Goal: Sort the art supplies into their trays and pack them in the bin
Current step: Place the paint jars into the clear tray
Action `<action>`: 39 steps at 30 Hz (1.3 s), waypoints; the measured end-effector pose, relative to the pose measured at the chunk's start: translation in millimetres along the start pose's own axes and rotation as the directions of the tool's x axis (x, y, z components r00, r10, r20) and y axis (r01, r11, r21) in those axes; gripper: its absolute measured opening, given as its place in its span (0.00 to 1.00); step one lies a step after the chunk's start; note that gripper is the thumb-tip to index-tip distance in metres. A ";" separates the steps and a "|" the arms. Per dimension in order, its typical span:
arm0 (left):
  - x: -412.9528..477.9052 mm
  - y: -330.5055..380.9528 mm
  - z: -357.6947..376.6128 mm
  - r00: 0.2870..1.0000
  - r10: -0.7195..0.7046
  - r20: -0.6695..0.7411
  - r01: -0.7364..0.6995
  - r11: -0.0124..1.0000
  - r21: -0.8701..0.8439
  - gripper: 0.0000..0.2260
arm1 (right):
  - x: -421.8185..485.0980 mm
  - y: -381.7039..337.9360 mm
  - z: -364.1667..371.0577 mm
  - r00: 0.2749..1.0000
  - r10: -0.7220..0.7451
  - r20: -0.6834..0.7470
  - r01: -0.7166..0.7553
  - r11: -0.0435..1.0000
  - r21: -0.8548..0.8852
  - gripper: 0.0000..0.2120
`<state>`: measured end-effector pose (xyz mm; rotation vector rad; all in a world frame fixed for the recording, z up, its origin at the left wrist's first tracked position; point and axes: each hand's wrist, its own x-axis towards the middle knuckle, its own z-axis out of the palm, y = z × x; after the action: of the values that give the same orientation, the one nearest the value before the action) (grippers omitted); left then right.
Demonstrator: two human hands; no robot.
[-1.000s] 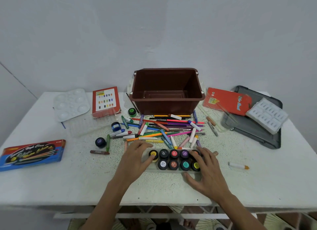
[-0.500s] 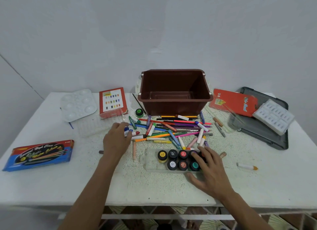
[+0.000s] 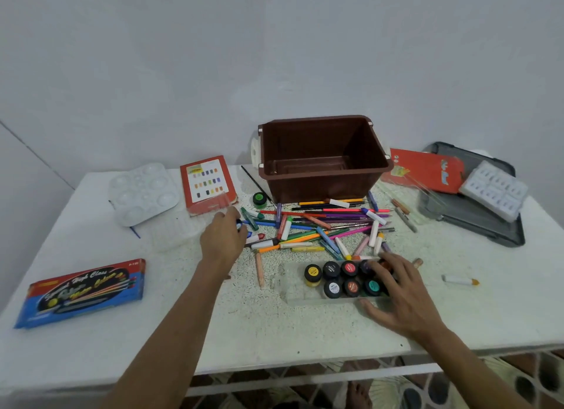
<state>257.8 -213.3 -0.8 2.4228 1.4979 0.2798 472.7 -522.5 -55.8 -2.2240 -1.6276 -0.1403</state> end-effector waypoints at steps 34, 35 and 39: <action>-144.3 64.4 31.6 0.943 0.310 0.117 -0.253 0.901 -0.352 0.09 | -1.4 -0.9 -1.9 1.000 -0.001 -0.007 0.001 1.000 0.029 0.33; -144.9 63.8 33.5 0.944 0.311 0.114 -0.254 0.899 -0.356 0.08 | -2.2 -0.3 -1.9 1.000 0.001 -0.005 -0.001 1.000 0.028 0.33; -144.4 61.3 37.0 0.938 0.327 0.117 -0.269 0.897 -0.352 0.08 | -4.0 -0.4 -0.6 1.000 0.009 0.002 -0.009 1.000 0.025 0.33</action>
<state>256.7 -373.5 -17.8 2.3231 0.9151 0.3421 471.2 -526.2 -56.3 -2.2136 -1.6118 -0.1148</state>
